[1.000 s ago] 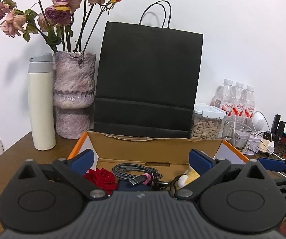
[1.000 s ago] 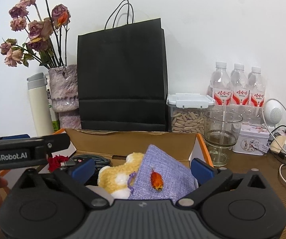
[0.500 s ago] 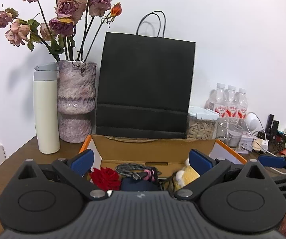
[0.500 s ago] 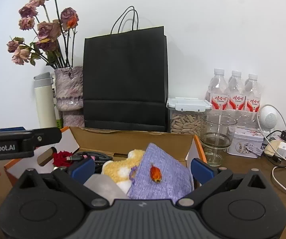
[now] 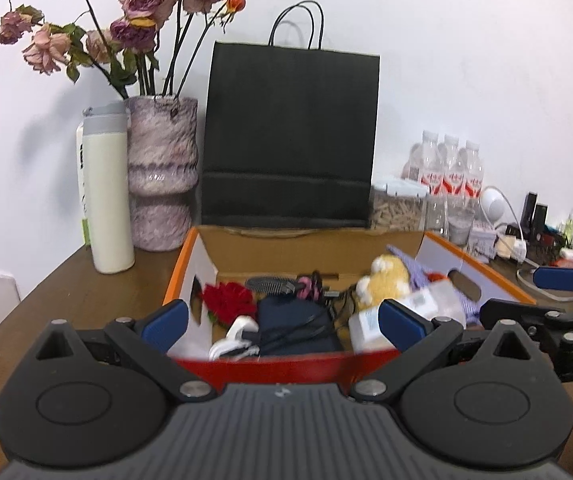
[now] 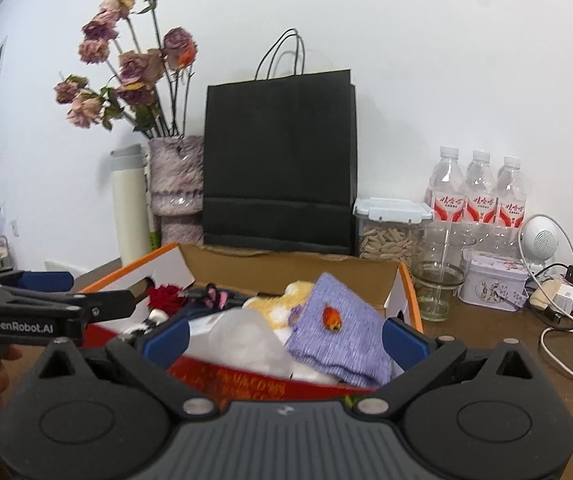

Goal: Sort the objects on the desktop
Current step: 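Withdraw both grippers from the box toward the table, then grasp the small beige rectangular block with the left gripper, then grasp the white round disc device with the right gripper while the left holds the block, then carry block and disc over the box and open both grippers to drop them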

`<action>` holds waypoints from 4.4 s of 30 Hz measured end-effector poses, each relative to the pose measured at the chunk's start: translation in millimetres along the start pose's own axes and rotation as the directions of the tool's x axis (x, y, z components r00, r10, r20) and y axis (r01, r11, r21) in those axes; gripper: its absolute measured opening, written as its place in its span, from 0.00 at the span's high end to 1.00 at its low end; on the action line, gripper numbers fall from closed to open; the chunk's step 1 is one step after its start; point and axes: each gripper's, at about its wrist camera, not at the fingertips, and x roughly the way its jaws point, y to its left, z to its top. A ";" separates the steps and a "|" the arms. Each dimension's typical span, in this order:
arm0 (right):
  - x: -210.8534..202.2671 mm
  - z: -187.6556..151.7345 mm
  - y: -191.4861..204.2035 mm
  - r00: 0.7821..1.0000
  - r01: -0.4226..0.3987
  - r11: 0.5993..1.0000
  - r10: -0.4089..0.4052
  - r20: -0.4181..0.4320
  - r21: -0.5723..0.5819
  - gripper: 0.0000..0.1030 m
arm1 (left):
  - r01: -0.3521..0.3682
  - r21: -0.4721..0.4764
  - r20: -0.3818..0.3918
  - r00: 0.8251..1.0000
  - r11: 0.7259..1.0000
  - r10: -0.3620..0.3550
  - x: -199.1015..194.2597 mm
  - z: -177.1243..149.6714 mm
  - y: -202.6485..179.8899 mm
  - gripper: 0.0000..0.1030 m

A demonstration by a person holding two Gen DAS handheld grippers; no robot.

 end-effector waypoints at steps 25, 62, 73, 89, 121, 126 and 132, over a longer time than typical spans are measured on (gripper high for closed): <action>-4.1 -51.7 26.1 0.958 -0.110 0.990 0.081 -0.277 -0.092 0.00 | 0.036 0.050 -0.247 0.969 0.998 -0.022 -16.0 -48.1 7.0 0.00; 10.1 -61.8 28.9 0.941 -0.101 0.991 0.065 -0.332 -0.092 0.00 | 0.056 0.026 -0.277 0.960 0.998 -0.047 -8.8 -51.2 19.3 0.78; 33.2 -52.2 44.5 0.949 -0.062 0.993 0.029 -0.313 -0.098 0.05 | 0.060 0.020 -0.277 0.959 0.998 -0.052 -8.2 -51.5 19.7 0.78; 48.3 -45.8 53.3 0.945 -0.110 0.994 0.099 -0.311 -0.019 0.63 | 0.059 0.018 -0.277 0.960 0.998 -0.052 -7.9 -51.2 20.2 0.78; 4.9 13.6 46.7 0.996 -0.090 0.994 0.090 -0.001 -0.061 0.63 | 0.075 0.083 0.050 0.996 0.994 -0.080 -36.1 14.8 -0.8 0.78; 26.7 26.8 25.4 0.999 -0.046 0.999 0.046 0.024 -0.010 0.63 | 0.043 0.078 0.085 0.995 0.996 -0.049 -6.6 29.9 -3.0 0.78; 61.5 26.4 -9.6 0.999 0.033 0.998 -0.032 -0.011 0.061 0.63 | -0.003 0.057 0.066 0.998 0.998 0.000 34.4 37.4 -2.1 0.78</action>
